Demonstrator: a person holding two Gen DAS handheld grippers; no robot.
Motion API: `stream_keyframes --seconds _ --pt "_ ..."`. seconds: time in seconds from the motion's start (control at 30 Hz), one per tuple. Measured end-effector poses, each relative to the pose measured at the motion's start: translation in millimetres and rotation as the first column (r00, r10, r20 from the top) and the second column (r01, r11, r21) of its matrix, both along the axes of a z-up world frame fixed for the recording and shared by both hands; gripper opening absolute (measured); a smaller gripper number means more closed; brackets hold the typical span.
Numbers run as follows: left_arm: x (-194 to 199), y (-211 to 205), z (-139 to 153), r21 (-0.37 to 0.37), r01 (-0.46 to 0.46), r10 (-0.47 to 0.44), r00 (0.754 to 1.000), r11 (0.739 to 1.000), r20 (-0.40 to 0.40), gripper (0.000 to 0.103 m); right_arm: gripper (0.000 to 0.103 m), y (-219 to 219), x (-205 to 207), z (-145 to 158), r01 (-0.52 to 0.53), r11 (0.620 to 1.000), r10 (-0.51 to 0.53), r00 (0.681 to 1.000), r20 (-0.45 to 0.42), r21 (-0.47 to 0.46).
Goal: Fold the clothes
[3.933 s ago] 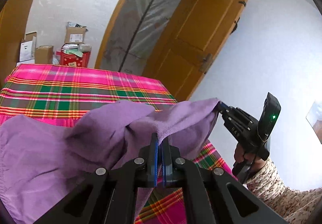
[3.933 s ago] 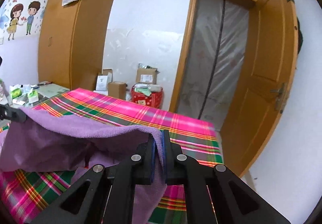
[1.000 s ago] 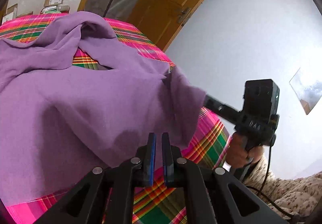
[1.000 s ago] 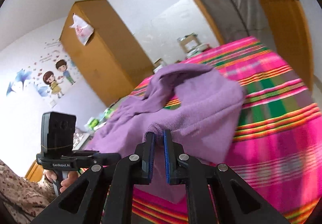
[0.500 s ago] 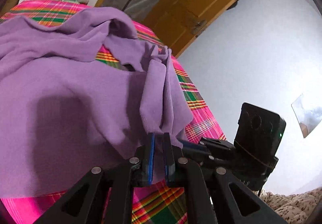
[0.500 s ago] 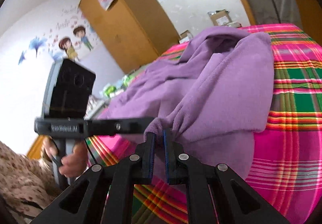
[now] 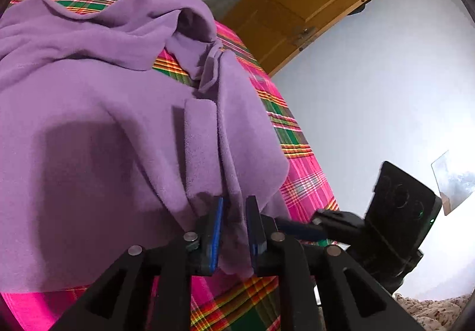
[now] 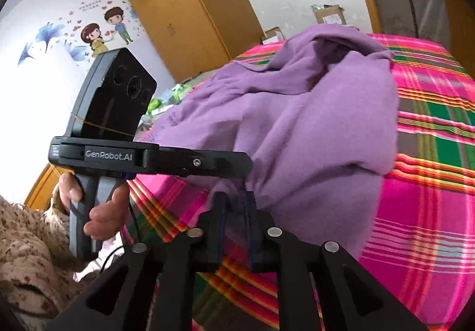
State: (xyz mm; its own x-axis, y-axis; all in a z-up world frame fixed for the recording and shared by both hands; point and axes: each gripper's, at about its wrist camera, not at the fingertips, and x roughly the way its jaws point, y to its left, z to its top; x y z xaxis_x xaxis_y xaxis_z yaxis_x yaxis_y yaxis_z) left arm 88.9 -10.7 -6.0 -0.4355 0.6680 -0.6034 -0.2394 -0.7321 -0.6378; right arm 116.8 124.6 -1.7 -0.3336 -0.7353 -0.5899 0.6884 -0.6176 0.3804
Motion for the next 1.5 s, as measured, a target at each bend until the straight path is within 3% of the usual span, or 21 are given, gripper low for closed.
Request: stream_keyframes --seconds 0.17,0.2,0.3,0.43,0.57,0.63,0.67,0.7,0.87,1.03,1.23,1.5 --pt "1 -3 -2 0.009 -0.013 0.013 1.000 1.000 0.008 0.015 0.035 30 -5 8 0.086 0.996 -0.086 0.996 -0.018 0.001" --pt "1 -4 -2 0.009 -0.017 0.017 1.000 1.000 0.006 0.015 0.042 36 -11 7 0.131 0.991 -0.131 0.991 -0.006 -0.007" --pt "4 -6 0 0.008 -0.030 0.030 1.000 1.000 0.000 0.015 0.046 46 -32 -1 0.238 0.970 -0.235 0.969 0.077 -0.038" --pt "6 -9 2 -0.002 -0.043 0.043 0.999 0.999 -0.009 0.015 0.051 46 -53 -9 0.234 0.961 -0.202 0.958 0.204 -0.149" --pt "6 -12 1 -0.005 -0.068 0.068 0.998 0.998 -0.004 0.015 0.051 38 -67 -6 0.255 0.953 -0.217 0.952 0.217 -0.163" --pt "5 -12 1 -0.007 -0.071 0.071 0.997 0.997 -0.008 0.015 0.037 41 -70 -4 0.280 0.947 -0.244 0.946 0.215 -0.159" --pt "6 -13 2 -0.010 -0.073 0.072 0.997 0.997 -0.010 0.015 0.014 43 -72 -4 0.293 0.943 -0.257 0.943 0.214 -0.157" --pt "7 -13 2 -0.013 -0.074 0.074 0.997 0.997 -0.013 0.015 0.008 45 -74 -3 0.305 0.940 -0.270 0.939 0.213 -0.155" --pt "4 -17 4 -0.042 -0.086 0.086 0.996 0.995 -0.018 0.015 0.006 64 -73 9 0.357 0.920 -0.333 0.930 0.156 -0.164" --pt "2 -13 6 -0.076 -0.079 0.077 0.997 0.994 -0.026 0.016 0.006 107 -75 30 0.438 0.877 -0.428 0.899 0.096 -0.198" --pt "-4 -6 5 -0.102 -0.064 0.063 0.998 0.993 -0.016 0.017 0.006 166 -76 49 0.558 0.802 -0.565 0.825 0.036 -0.213" --pt "-7 -2 6 -0.125 -0.066 0.066 0.998 0.990 -0.006 0.017 0.006 227 -77 50 0.685 0.707 -0.699 0.715 -0.022 -0.178"
